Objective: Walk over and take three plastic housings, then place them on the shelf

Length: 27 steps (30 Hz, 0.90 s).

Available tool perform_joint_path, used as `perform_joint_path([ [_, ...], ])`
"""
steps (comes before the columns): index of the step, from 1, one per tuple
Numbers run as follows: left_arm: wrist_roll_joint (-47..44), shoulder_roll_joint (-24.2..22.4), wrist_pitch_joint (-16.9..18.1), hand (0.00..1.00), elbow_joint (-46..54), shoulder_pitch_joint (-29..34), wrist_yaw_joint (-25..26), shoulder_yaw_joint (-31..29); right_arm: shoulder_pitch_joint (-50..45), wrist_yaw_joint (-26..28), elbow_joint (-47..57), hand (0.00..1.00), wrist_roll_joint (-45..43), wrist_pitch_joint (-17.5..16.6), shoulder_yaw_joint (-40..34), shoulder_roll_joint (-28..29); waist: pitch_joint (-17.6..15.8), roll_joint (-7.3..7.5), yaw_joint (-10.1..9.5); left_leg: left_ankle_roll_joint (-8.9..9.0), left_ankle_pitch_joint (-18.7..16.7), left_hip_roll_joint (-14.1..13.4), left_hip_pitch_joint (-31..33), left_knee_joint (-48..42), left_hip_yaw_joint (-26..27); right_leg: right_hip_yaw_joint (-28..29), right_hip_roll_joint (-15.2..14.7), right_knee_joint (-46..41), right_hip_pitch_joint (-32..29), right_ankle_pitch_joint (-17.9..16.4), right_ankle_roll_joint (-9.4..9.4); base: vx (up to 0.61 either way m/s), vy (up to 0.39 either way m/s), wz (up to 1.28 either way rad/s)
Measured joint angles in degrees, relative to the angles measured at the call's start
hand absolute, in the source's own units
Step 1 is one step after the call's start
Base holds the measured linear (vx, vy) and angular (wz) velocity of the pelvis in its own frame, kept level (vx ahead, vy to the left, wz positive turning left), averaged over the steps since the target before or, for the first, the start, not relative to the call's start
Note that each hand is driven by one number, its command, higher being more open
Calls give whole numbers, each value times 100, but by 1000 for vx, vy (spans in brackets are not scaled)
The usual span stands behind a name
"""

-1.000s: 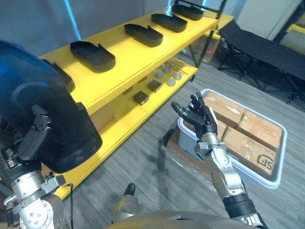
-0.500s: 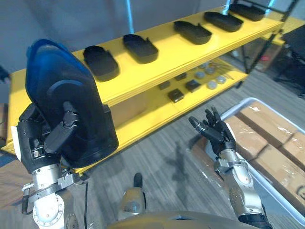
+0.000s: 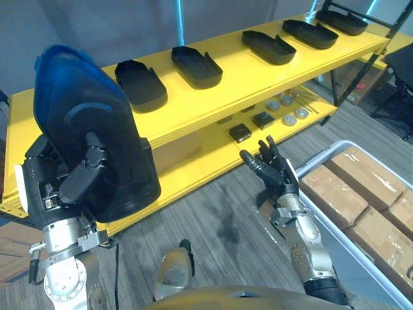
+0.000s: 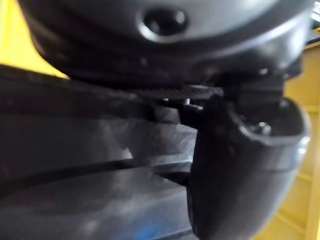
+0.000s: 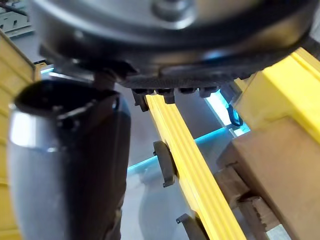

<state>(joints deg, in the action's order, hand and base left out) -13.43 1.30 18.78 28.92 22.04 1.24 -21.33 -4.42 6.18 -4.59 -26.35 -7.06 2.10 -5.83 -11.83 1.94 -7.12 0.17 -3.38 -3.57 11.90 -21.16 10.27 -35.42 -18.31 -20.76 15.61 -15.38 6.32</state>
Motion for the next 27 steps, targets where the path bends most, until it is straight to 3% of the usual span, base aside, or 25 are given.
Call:
perform_joint_path([
  [1,68,22,-5,0,-84,-203,-8,33,-33,5,-14,100,-12,2,-75,-4,32,-22,87,-47,-45,106,-19,28,-175,355,-244,-1004,-466,266,-360,217,161,60],
  [2,71,57,-6,0,-88,-267,-6,34,-33,15,-14,100,-24,2,-100,-3,38,-26,135,-64,-56,130,-45,81,-224,584,-314,-1435,-709,529,-563,205,200,62],
  [3,89,211,-6,0,-93,-388,16,38,-32,70,-15,100,-94,1,-171,3,37,-13,206,-88,-61,180,-183,279,-337,1095,-362,-2162,-1145,1234,-609,255,214,57],
  [4,129,407,-6,0,-115,-515,133,90,-32,90,-13,100,-86,-2,-225,12,24,-29,322,-153,-22,217,-323,500,-548,1557,-304,-2666,-1488,1266,-473,233,128,61],
  [6,240,558,-11,0,-327,-818,298,193,-26,100,111,100,112,-7,-429,6,48,4,449,-276,78,277,-582,807,-826,1993,93,-2566,-1735,532,-335,261,48,80],
  [7,236,592,-12,0,-460,-965,355,269,-30,96,308,100,318,-26,-605,-1,40,-66,512,-243,158,314,-706,964,-945,2109,373,-1978,-1771,292,-367,315,30,83],
  [11,238,671,-27,0,-667,-1240,492,410,12,69,1095,100,551,-477,-979,-306,64,-66,632,-226,173,463,-725,1068,-1466,2683,846,-326,-2100,178,-422,244,-69,82],
  [13,237,660,-38,0,-737,-1247,629,549,82,52,1418,100,552,-607,-1043,-486,82,-77,672,-112,109,497,-722,1026,-1752,3054,1009,296,-2080,382,-381,148,-170,78],
  [14,234,655,-42,0,-741,-1217,665,646,103,13,1688,100,552,-676,-1046,-520,147,38,657,-10,53,612,-717,1015,-1918,3110,986,602,-2006,925,-422,163,-278,93],
  [15,234,557,-62,0,-759,-1171,677,771,149,-21,1896,100,552,-729,-1041,-556,187,32,660,111,-24,641,-698,943,-2123,2905,925,738,-1813,1015,-135,155,-283,93],
  [17,231,384,-70,0,-707,-946,609,958,199,-78,2158,100,552,-732,-1046,-606,304,-142,601,207,-180,382,-620,856,-2071,2548,1092,1059,-1544,1020,-210,109,-228,78],
  [20,231,331,-68,0,-691,-871,295,1148,202,-207,2457,100,879,-863,-1212,-826,420,-304,649,226,-76,-172,-501,862,-1040,1872,1202,1220,-1251,994,-315,85,-190,95],
  [23,223,326,-53,0,-691,-902,184,1152,203,-286,2660,100,1022,-923,-1445,-914,461,-356,668,338,228,-191,-509,1163,-765,1679,1139,1228,-1259,992,-317,64,-28,63],
  [27,187,328,-54,0,-691,-898,378,1071,197,-312,2691,100,998,-920,-1515,-698,500,-234,635,310,383,-25,-739,1476,-793,1724,1043,1246,-1144,992,-317,52,45,12],
])
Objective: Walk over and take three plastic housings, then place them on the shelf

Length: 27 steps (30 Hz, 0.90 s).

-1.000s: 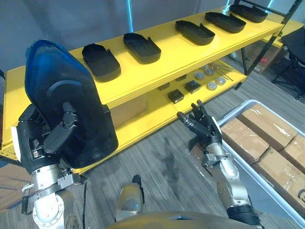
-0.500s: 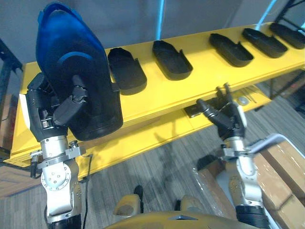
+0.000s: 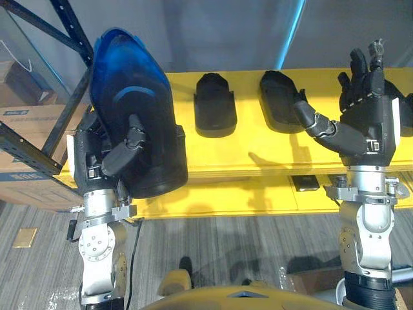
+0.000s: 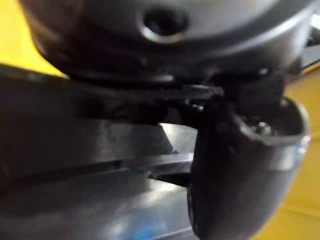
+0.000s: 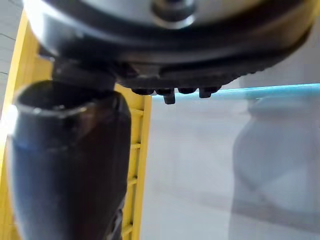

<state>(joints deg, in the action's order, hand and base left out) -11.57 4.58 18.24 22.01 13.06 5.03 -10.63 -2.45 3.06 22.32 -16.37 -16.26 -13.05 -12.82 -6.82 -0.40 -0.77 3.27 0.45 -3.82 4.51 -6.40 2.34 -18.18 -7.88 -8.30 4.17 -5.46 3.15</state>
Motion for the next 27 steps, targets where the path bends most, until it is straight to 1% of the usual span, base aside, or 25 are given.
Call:
perform_joint_path([
  [3,1,-28,0,0,1,106,86,-38,-218,1,0,100,-288,1,5,469,20,46,16,-30,25,102,-84,69,-7,100,-48,50,96,-39,-30,-33,25,4],
  [4,2,-35,0,0,1,138,76,-42,-358,11,-5,100,-479,1,10,628,6,62,21,-40,17,140,-5,1,-52,115,-83,32,93,-124,39,-82,30,19],
  [6,2,-129,1,0,1,216,57,-46,-488,30,-140,100,-678,0,23,752,-61,25,86,-50,-45,139,134,-243,-126,108,-100,-97,47,-182,60,-109,30,18],
  [8,2,-234,1,0,1,330,31,-43,-571,41,-292,100,-709,2,19,769,-107,11,96,-37,-44,143,159,-261,-126,121,-183,-251,-4,-262,82,-134,75,10],
  [9,6,-286,5,0,1,311,24,-36,-548,33,-293,100,-704,-3,11,774,-253,-5,132,-39,-285,50,293,-603,60,94,-284,-331,-3,-301,110,-107,62,15],
  [10,34,-287,9,0,1,295,30,-12,-525,7,-293,100,-697,-2,14,773,-329,-1,160,-116,-408,-27,416,-875,175,61,-334,-407,-13,-318,114,-139,109,16],
  [11,83,-267,9,0,-5,299,83,72,-513,-74,-293,100,-698,-2,23,767,-386,-14,209,-167,-446,-199,592,-1206,348,34,-490,-572,-48,-403,200,-101,133,8],
  [12,110,-267,8,0,-10,306,114,115,-513,-107,-293,100,-696,-1,27,759,-391,-5,243,-166,-445,-273,634,-1257,404,40,-587,-673,-81,-453,262,-137,179,4],
  [13,183,-266,7,0,-18,305,135,177,-513,-144,-292,100,-695,-2,24,734,-392,-12,270,-156,-448,-339,630,-1228,434,85,-721,-797,-138,-525,372,-74,245,-8],
  [14,318,-265,7,0,-18,308,142,222,-513,-205,-293,100,-696,-3,24,653,-336,-134,285,-130,-464,-423,575,-1178,405,204,-867,-911,-165,-608,507,14,345,-19],
  [15,319,-253,8,0,-17,299,127,241,-511,-247,-300,100,-696,-29,31,584,-266,-263,309,140,-338,-468,495,-1117,506,321,-1011,-962,-174,-682,675,85,397,-19],
  [16,315,-219,7,0,-19,281,123,230,-509,-270,-327,100,-690,-63,50,613,-268,-230,323,206,-361,-339,479,-1183,562,418,-1138,-955,-153,-689,717,178,493,-11],
  [17,303,-164,-6,0,-18,266,74,146,-507,-424,-365,100,-650,-74,190,667,-205,-200,349,19,-539,-13,480,-1311,677,620,-1337,-715,-78,-631,694,160,385,2],
  [18,302,-142,-14,0,-18,250,56,108,-500,-469,-373,100,-645,-74,246,665,-196,-195,356,-57,-613,75,526,-1383,707,647,-1393,-583,-37,-517,599,184,425,-2],
  [19,295,-120,-87,0,-19,218,-43,-28,-444,-600,-464,100,-569,-64,379,663,-212,-172,337,-171,-728,162,553,-1451,825,658,-1477,-411,7,-131,490,110,261,-12],
  [20,291,-121,-152,0,-23,217,-105,-93,-390,-698,-550,100,-389,-42,465,666,-211,-173,277,-212,-754,161,542,-1445,893,620,-1492,-376,-41,94,483,120,295,-37],
  [21,274,-115,-278,0,-27,215,-217,-209,-278,-905,-724,100,71,32,602,670,-209,-176,182,-290,-776,129,488,-1367,1004,376,-1478,-316,-107,473,279,102,242,-41],
  [22,272,-82,-363,0,-30,196,-299,-222,-211,-1034,-808,100,350,83,657,674,-204,-158,141,-398,-755,126,410,-1211,1089,159,-1448,-302,-121,633,66,139,252,-26],
  [23,270,-11,-429,0,-74,161,-337,-212,-183,-1110,-835,100,515,116,671,678,-207,-155,155,-457,-723,124,356,-1115,1061,216,-1293,-450,-175,560,132,131,178,3],
  [24,270,68,-510,0,-165,88,-383,-182,-183,-1160,-836,100,657,152,664,680,-209,-158,169,-521,-683,119,277,-1017,1001,354,-1047,-577,-184,385,187,154,134,28],
  [25,265,151,-618,0,-263,-4,-407,-98,-181,-1174,-835,100,695,172,635,684,-206,-154,254,-573,-640,117,191,-890,898,469,-705,-686,-183,103,179,91,67,34],
  [26,257,169,-654,0,-306,-53,-409,-76,-181,-1168,-833,100,680,172,603,687,-206,-153,295,-586,-622,117,153,-838,856,472,-562,-703,-184,-15,160,92,67,32],
  [27,219,177,-734,0,-384,-153,-415,-8,-183,-1123,-832,100,660,173,501,704,-196,-135,294,-594,-599,124,66,-747,846,434,-285,-609,-204,-92,97,42,26,13],
])
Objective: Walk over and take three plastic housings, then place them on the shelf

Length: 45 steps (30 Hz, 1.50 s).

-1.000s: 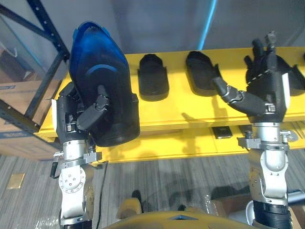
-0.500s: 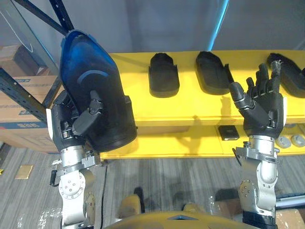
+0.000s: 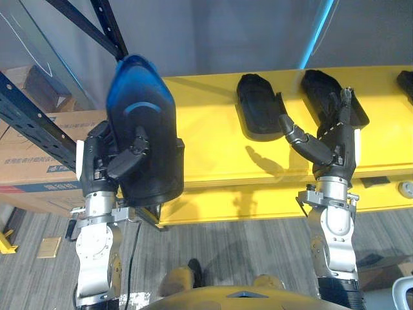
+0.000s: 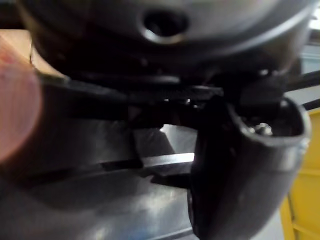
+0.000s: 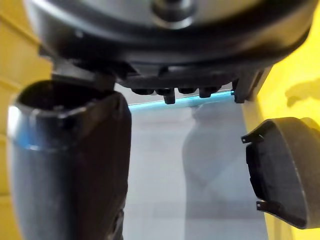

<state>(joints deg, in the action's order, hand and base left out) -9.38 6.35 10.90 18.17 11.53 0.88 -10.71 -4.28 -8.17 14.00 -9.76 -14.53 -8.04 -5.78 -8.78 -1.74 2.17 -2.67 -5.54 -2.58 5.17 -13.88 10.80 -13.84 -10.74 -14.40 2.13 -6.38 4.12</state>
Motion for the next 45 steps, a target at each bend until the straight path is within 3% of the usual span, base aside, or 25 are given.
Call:
perform_joint_path([
  [2,-37,3,-23,0,-3,-16,10,105,8,84,16,100,-1,-1,-82,-4,56,96,-19,2,2,92,-31,30,41,-48,248,489,-2,51,-29,42,-8,-5],
  [4,-75,-104,-25,0,48,-2,19,255,77,210,26,100,-40,-3,-153,-52,78,48,-44,50,36,120,-25,134,66,-25,305,1010,182,296,19,45,-14,-16],
  [8,-75,-102,-25,0,159,22,-65,513,80,273,88,100,-258,-2,-146,-76,77,45,-28,92,60,104,-12,159,31,-55,368,1147,239,369,-14,-6,-10,0],
  [10,-77,-101,-21,0,212,25,-126,557,81,299,166,100,-307,-2,-147,-85,38,26,-40,111,-88,20,90,-184,-27,-110,417,1149,331,356,-31,-20,-18,12],
  [14,-146,-88,-19,0,213,8,-106,530,131,671,327,100,-646,-4,-163,-281,29,20,-52,162,-117,-59,149,-357,-132,-162,464,1129,394,338,-57,-48,1,9],
  [17,-170,-74,-39,0,214,-21,30,521,181,919,503,100,-640,-5,-181,-318,20,17,-45,187,152,47,-187,236,-25,-122,377,998,396,284,-117,-88,-8,-7],
  [23,-176,104,-626,0,212,-430,200,380,179,1521,837,100,-1153,-5,-349,-362,54,-29,107,185,742,198,-554,1378,118,-104,311,1061,243,328,-36,-48,9,-3],
  [32,-686,332,-1366,0,-995,-1398,304,456,380,1952,630,100,-1134,51,590,-609,62,-14,127,153,998,256,-783,1830,236,11,304,1074,194,422,6,50,14,-5],
  [35,-1062,533,-1366,0,-1663,-1848,576,487,381,2151,544,100,-1385,150,679,-608,62,-16,151,153,1004,259,-778,1857,355,142,303,1051,95,425,10,17,29,-18],
  [39,-1490,837,-1358,0,-2391,-2564,829,470,392,2432,429,100,-1778,178,916,-595,52,-42,320,160,999,262,-775,1859,488,288,298,1019,6,440,19,0,30,-17],
  [45,-2107,1015,-1354,0,-3251,-3389,1198,273,384,2426,432,100,-1716,178,1326,-578,-68,-287,612,175,989,258,-689,1863,771,624,295,808,-336,445,28,-14,35,-27],
])
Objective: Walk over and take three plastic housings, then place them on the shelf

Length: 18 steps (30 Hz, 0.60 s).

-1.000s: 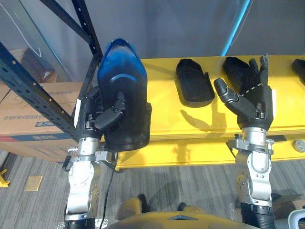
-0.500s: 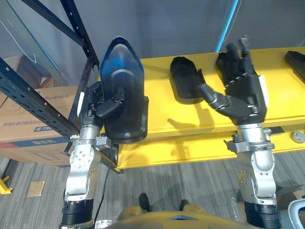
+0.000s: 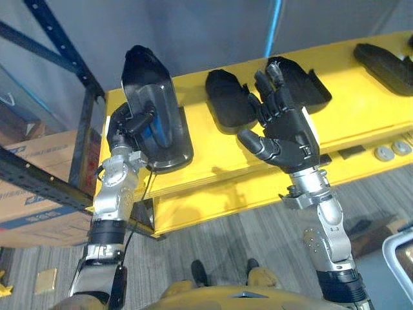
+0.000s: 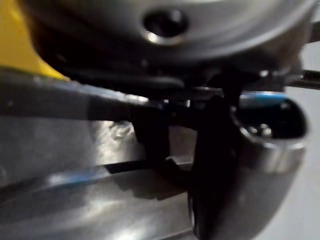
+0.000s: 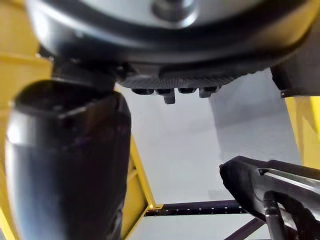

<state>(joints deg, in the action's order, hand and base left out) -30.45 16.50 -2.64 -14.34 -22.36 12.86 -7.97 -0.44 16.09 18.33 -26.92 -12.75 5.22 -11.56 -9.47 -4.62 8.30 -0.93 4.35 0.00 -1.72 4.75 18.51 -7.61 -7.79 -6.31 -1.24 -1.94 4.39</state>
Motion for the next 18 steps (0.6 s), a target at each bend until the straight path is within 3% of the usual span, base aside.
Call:
perform_joint_path([
  [5,-395,88,-5,0,-46,-258,246,-65,-604,-1309,7,100,1176,-56,80,158,-56,-125,133,22,-14,-38,58,-1,205,167,35,-160,-222,-40,-49,9,2,-18],
  [9,-516,376,-479,0,-46,-242,493,-376,-1605,-2301,-4,100,2212,-61,-610,358,-104,-199,282,52,-34,-82,56,0,329,259,72,-278,-323,-102,-91,23,-20,-13],
  [13,-435,802,-806,0,-73,-238,614,-712,-2235,-2511,-27,100,2420,-63,-1389,355,-185,-184,363,141,-106,-131,31,1,503,384,113,-347,-373,-116,-110,-3,-20,-19],
  [18,-434,1539,-905,0,-132,-242,384,-870,-2838,-2046,-802,100,2369,-66,-1073,317,-276,-43,450,95,-333,-261,110,-252,843,421,128,-354,-373,-113,-110,-8,-15,-6],
])
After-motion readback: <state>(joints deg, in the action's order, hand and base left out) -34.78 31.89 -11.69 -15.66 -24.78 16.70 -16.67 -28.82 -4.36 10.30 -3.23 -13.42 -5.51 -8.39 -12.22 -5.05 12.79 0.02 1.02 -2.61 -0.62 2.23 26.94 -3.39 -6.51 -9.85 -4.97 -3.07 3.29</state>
